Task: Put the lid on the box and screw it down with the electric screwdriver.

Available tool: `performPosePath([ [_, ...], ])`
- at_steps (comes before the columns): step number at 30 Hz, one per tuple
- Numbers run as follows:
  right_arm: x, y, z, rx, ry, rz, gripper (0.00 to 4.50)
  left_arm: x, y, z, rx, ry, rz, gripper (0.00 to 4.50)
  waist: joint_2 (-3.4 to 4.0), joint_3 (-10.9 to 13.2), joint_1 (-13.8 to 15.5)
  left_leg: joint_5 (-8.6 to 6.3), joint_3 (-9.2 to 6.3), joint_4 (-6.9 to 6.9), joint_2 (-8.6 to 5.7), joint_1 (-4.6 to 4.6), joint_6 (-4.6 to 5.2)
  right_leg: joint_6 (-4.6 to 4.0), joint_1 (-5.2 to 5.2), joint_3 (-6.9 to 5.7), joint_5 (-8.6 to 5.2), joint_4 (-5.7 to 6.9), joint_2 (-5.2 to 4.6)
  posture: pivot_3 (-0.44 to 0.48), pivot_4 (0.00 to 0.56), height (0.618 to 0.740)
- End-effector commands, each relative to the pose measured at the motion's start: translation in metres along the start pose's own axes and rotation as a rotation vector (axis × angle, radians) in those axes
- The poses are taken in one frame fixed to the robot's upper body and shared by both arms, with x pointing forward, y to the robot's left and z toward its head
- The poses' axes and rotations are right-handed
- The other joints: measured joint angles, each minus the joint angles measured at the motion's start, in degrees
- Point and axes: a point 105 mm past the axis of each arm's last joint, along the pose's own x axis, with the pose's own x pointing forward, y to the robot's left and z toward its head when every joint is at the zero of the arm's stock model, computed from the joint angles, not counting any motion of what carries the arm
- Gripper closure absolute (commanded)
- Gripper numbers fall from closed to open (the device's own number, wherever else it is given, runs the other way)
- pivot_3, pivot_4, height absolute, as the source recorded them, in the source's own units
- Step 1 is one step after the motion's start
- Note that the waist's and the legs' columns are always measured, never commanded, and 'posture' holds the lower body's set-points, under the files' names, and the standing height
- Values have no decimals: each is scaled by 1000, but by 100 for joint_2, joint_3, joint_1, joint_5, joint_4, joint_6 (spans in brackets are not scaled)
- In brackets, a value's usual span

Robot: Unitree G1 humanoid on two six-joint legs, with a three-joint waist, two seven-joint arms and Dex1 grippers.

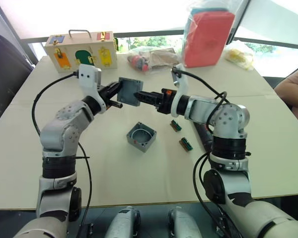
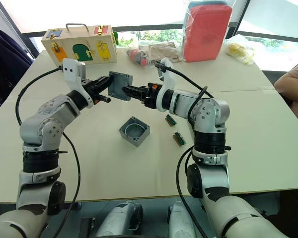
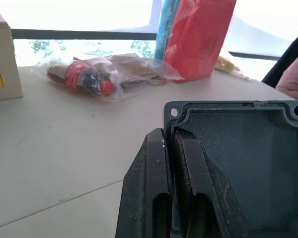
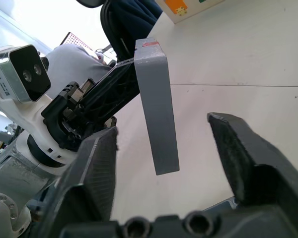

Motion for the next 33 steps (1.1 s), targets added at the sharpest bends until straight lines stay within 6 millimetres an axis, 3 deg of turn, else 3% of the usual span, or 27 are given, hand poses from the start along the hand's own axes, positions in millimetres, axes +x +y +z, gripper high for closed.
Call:
performPosePath([
  [1, 3, 12, 12, -21, -46, 43, 3108, -1, -7, 24, 21, -81, -29, 4500, 0, 0, -1, 0, 0, 0, 0, 0, 0, 0, 0, 0, 0, 0, 0, 0, 150, 740],
  [4, 3, 13, 12, -17, -50, 45, 4210, -1, -7, 25, 16, -85, -31, 4500, 0, 0, 5, 0, 0, 0, 0, 0, 0, 0, 0, 0, 0, 1, 0, 0, 150, 740],
  [5, 2, 13, 12, -15, -52, 50, 4368, -1, -8, 25, 11, -89, -33, 4500, 0, 0, 5, 0, 0, 0, 0, 0, 0, 0, 0, 0, 0, 1, 0, 0, 150, 740],
  [16, -2, 20, 12, -12, -72, 92, 4376, -6, -11, 24, -21, -94, -55, 4500, 0, 0, 1, 0, 1, 0, 0, 0, 0, 0, -1, 1, 0, 1, 0, 0, 150, 740],
  [22, -2, 20, 15, -25, -91, 89, 4376, -11, -11, 28, -39, -98, -87, 2362, 0, 0, 4, 0, 1, 0, 0, 0, 0, 0, -1, 2, 0, 1, 0, 0, 150, 740],
  [25, -7, 9, 24, -98, -151, 5, 4376, -25, -5, 32, -87, -81, -108, 1269, 0, 0, -7, 0, 1, 0, 1, 0, 0, 0, -1, 2, 0, 1, 0, 0, 150, 740],
  [30, -26, -19, 38, -274, -224, -202, 4376, -51, 11, 35, -141, -26, -119, 1269, 0, 0, -14, 0, 2, -3, 1, 0, -1, 0, -8, 2, -1, 3, 2, 0, 150, 740],
  [33, -41, -19, 42, -430, -243, -244, 4376, -61, 20, 38, -167, -19, -112, 1269, -1, 1, 17, 0, 3, -3, 0, -1, -1, 0, -8, 1, -1, 3, 1, 0, 150, 740],
])
